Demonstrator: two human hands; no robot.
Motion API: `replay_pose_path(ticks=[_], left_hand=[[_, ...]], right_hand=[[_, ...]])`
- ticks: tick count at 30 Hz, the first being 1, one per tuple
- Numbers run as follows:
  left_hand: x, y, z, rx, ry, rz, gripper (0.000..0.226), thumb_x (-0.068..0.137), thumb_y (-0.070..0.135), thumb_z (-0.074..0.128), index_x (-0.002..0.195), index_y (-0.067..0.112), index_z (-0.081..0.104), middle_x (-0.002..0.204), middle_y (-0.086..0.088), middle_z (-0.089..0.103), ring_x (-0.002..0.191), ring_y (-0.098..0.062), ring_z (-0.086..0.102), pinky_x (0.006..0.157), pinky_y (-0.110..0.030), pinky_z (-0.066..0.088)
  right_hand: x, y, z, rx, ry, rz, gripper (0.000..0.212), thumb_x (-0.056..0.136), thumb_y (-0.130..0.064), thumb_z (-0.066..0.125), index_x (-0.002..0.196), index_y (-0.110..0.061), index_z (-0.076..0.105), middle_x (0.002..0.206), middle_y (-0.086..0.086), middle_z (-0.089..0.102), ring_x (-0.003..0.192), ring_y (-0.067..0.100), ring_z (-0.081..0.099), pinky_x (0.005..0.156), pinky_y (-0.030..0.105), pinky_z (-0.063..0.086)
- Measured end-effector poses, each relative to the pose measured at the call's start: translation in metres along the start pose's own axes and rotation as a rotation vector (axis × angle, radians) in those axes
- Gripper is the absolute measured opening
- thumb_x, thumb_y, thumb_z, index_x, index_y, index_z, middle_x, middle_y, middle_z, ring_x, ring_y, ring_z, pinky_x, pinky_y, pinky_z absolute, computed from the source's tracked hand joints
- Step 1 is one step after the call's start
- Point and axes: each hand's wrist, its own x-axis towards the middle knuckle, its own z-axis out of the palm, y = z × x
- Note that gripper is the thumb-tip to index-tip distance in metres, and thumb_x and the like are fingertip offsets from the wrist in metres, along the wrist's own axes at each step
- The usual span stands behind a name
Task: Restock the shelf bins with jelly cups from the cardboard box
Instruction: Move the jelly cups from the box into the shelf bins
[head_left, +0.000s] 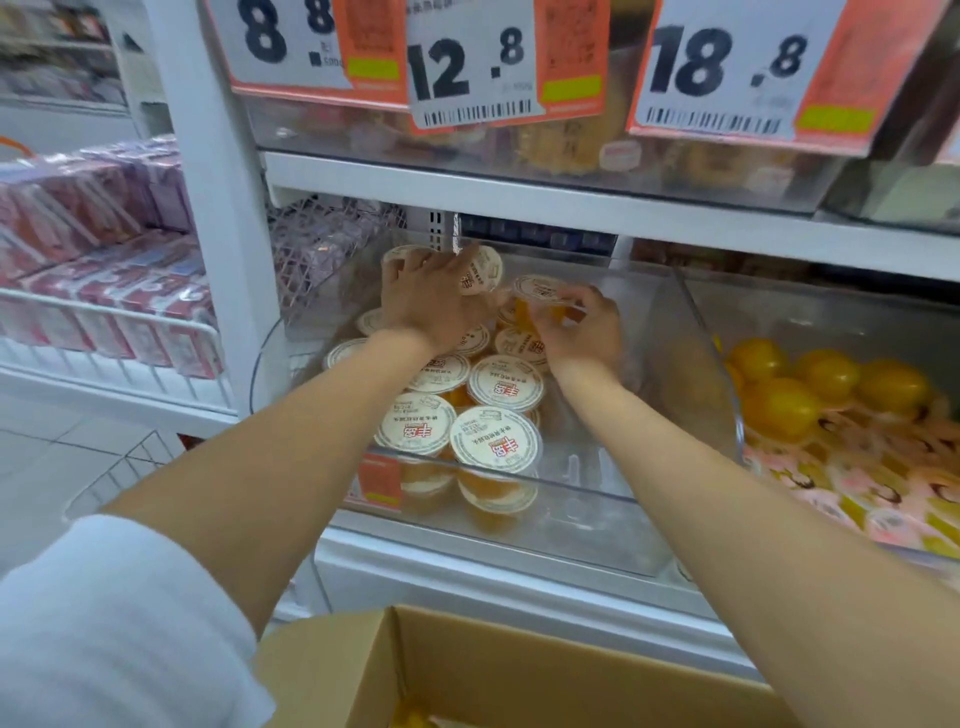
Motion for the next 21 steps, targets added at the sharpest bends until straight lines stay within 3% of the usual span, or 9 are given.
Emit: replay_pose_path(ticks=[2,5,8,10,13,15,18,21], left_hand=[[0.003,0.000,0.001,0.025,0.006,0.018,0.079,0.084,0.077,0.030,0.152,0.037,0.019,0.149,-0.003,0.041,0.141,-0.028,0.028,0.113,-0.051,0.016],[0.001,0.002,0.003,0.020,0.078,0.022,0.067,0.087,0.073,0.035,0.146,0.040,0.034,0.144,-0.006,0.045,0.138,-0.030,0.029,0.112,-0.048,0.018],[0.003,0.001,0.003,-0.013,0.103,0.018,0.052,0.089,0.068,0.040,0.134,0.045,0.050,0.150,-0.002,0.035,0.142,-0.028,0.021,0.114,-0.048,0.014],[0.003,-0.001,0.004,-0.010,0.060,-0.002,0.048,0.092,0.062,0.042,0.136,0.045,0.048,0.153,0.000,0.032,0.143,-0.027,0.020,0.115,-0.049,0.012],[0.000,-0.001,0.007,-0.046,0.041,-0.001,0.048,0.096,0.050,0.045,0.142,0.038,0.042,0.154,0.002,0.032,0.144,-0.025,0.022,0.116,-0.049,0.010],[-0.003,-0.002,0.009,-0.078,0.047,0.025,0.051,0.096,0.045,0.047,0.144,0.030,0.037,0.156,0.002,0.031,0.146,-0.023,0.021,0.118,-0.050,0.009],[-0.006,0.000,0.005,-0.120,0.000,-0.022,0.056,0.096,0.042,0.049,0.147,0.027,0.030,0.160,0.001,0.019,0.149,-0.022,0.012,0.121,-0.048,0.002],[-0.027,0.008,-0.010,-0.099,0.026,-0.083,0.053,0.096,0.040,0.050,0.145,0.025,0.035,0.155,-0.002,0.030,0.144,-0.027,0.023,0.119,-0.046,0.016]], right_hand=[[0.000,0.002,0.002,-0.047,0.000,-0.042,0.031,0.085,-0.032,0.070,0.112,-0.019,0.062,0.122,0.002,0.056,0.101,0.010,0.056,0.089,0.023,0.048],[0.000,0.001,0.002,-0.052,0.043,-0.047,0.028,0.086,-0.027,0.069,0.108,-0.016,0.055,0.119,-0.001,0.051,0.097,0.010,0.054,0.082,0.020,0.045],[0.003,0.001,0.001,-0.142,0.057,-0.058,0.011,0.088,-0.015,0.063,0.098,-0.014,0.060,0.115,0.000,0.052,0.090,0.010,0.053,0.079,0.018,0.042],[0.003,0.004,0.003,-0.177,-0.009,-0.062,0.008,0.089,-0.014,0.061,0.095,-0.015,0.066,0.114,0.004,0.061,0.097,0.015,0.059,0.084,0.021,0.045],[0.001,0.005,0.003,-0.206,-0.125,-0.037,0.020,0.091,-0.019,0.055,0.107,-0.018,0.068,0.118,0.001,0.066,0.109,0.019,0.060,0.093,0.027,0.047],[0.000,0.003,0.003,-0.237,-0.193,-0.026,0.025,0.091,-0.020,0.052,0.110,-0.024,0.067,0.119,0.001,0.067,0.110,0.023,0.061,0.098,0.038,0.048],[-0.005,0.001,0.000,-0.243,-0.228,-0.005,0.028,0.090,-0.017,0.050,0.111,-0.024,0.067,0.119,0.001,0.067,0.108,0.024,0.062,0.097,0.042,0.048],[-0.018,-0.005,-0.017,-0.202,-0.174,0.045,0.029,0.088,-0.015,0.054,0.113,-0.019,0.067,0.117,0.003,0.068,0.104,0.024,0.064,0.094,0.039,0.052]])
